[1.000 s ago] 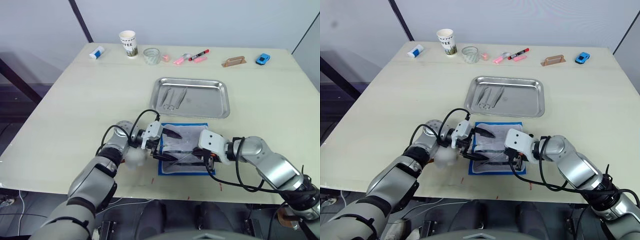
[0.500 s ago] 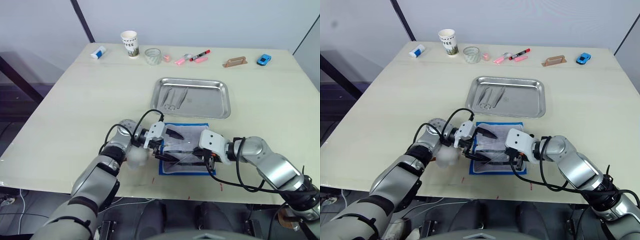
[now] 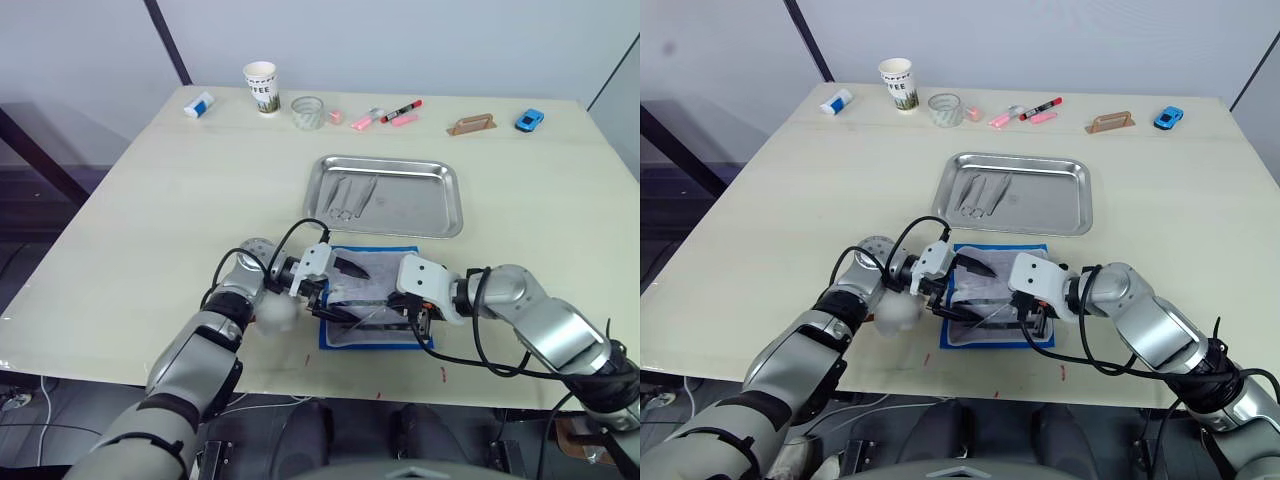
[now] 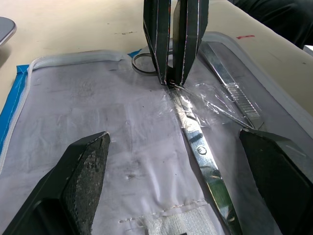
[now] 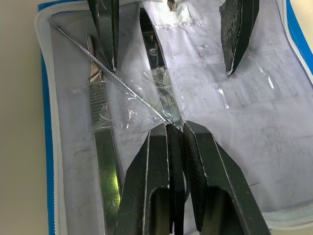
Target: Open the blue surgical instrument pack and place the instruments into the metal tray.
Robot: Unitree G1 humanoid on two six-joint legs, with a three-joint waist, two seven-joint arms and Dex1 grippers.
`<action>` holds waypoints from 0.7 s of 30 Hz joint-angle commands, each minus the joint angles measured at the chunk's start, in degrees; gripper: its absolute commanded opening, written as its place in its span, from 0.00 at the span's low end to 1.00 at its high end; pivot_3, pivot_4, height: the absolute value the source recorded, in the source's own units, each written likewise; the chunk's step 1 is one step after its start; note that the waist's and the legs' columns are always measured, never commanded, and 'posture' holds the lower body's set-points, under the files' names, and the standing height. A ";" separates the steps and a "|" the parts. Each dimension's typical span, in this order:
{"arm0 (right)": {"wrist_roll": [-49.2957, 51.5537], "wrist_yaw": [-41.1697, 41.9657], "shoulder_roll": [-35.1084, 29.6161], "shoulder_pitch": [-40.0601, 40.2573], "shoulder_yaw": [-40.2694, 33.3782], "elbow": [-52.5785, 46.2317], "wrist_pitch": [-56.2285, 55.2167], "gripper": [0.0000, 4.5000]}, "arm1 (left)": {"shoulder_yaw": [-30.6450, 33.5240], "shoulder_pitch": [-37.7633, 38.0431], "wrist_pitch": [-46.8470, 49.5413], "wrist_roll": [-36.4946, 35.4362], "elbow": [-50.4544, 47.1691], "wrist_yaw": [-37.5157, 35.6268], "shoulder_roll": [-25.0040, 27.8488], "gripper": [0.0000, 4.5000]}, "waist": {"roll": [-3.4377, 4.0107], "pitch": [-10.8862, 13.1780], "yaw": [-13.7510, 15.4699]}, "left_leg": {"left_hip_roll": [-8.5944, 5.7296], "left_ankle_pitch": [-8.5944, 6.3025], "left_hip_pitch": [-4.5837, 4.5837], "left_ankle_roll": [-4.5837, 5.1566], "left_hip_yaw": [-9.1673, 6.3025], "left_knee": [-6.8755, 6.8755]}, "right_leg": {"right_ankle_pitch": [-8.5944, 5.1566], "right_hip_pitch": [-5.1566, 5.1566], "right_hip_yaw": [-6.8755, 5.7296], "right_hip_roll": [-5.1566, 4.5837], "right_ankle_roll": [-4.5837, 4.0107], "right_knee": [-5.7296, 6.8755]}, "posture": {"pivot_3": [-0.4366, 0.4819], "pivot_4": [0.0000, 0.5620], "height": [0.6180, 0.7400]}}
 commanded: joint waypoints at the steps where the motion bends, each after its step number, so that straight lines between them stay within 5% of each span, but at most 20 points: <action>1: -0.03 -0.11 -0.61 -2.58 -1.94 -3.87 0.86 0.05 | -3.12 3.25 1.96 6.12 3.48 -1.91 -1.22 1.00 | 0.00 0.00 0.04 | -0.01 0.00 0.00 0.00 0.00 0.00 | 0.00 0.00 0.00 0.00 0.00 0.00 | 0.48 0.27 0.82; 21: 1.03 1.24 -6.05 -2.51 -4.24 -6.74 2.74 0.05 | -2.37 3.36 1.85 7.04 3.86 -1.91 -1.39 1.00 | 0.00 0.00 0.13 | -0.07 0.00 -0.03 0.01 -0.08 0.00 | 0.00 0.04 -0.04 -0.04 0.01 -0.06 | 0.48 0.27 0.82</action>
